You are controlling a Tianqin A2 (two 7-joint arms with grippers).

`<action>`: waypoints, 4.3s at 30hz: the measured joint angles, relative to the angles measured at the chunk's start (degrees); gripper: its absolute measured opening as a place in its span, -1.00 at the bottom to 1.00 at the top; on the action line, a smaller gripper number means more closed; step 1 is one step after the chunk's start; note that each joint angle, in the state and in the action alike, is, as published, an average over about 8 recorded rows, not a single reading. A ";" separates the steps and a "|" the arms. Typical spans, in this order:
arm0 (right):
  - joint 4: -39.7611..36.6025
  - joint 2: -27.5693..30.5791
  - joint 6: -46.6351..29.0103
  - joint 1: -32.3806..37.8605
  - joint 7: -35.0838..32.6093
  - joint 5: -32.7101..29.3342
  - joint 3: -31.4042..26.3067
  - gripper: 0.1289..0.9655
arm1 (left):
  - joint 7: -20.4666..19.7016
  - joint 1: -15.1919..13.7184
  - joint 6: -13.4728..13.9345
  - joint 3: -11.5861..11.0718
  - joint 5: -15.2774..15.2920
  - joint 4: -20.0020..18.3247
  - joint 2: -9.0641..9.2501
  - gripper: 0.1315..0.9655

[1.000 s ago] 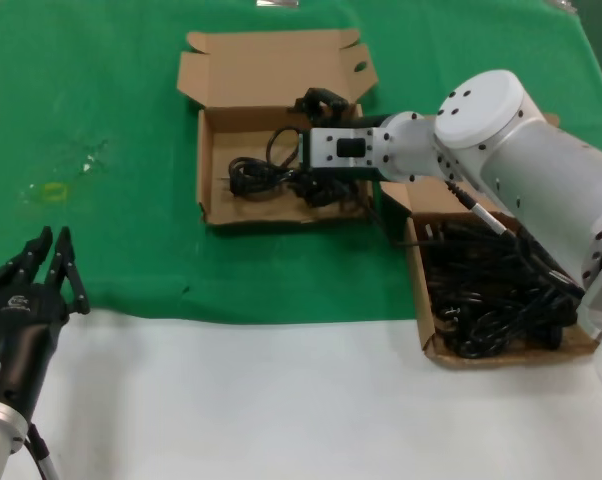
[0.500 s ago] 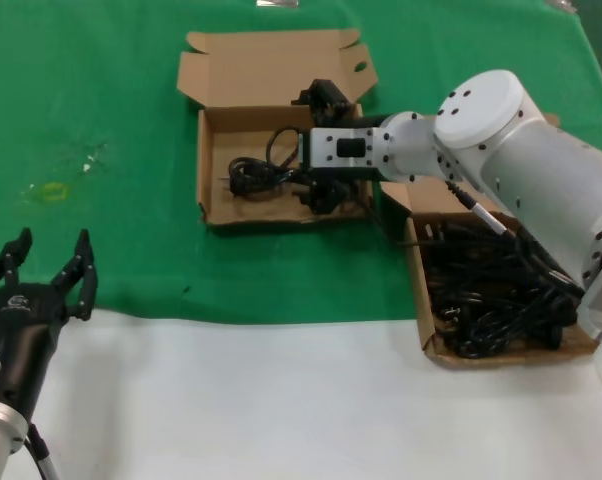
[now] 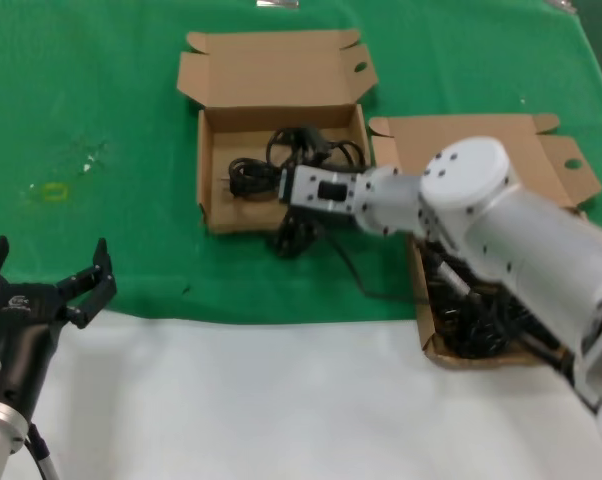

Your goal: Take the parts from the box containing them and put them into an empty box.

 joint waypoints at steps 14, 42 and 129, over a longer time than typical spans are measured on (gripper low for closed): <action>15.14 3.20 5.12 -14.17 7.46 -2.65 12.30 1.00 | 0.00 0.00 0.00 0.00 0.00 0.00 0.00 0.75; 45.49 9.62 15.42 -42.58 22.45 -7.98 36.97 1.00 | 0.01 0.00 0.00 0.00 -0.01 0.00 0.00 1.00; 69.63 14.72 23.60 -65.18 34.43 -12.22 56.59 1.00 | 0.01 0.00 0.00 0.00 -0.01 0.00 0.00 1.00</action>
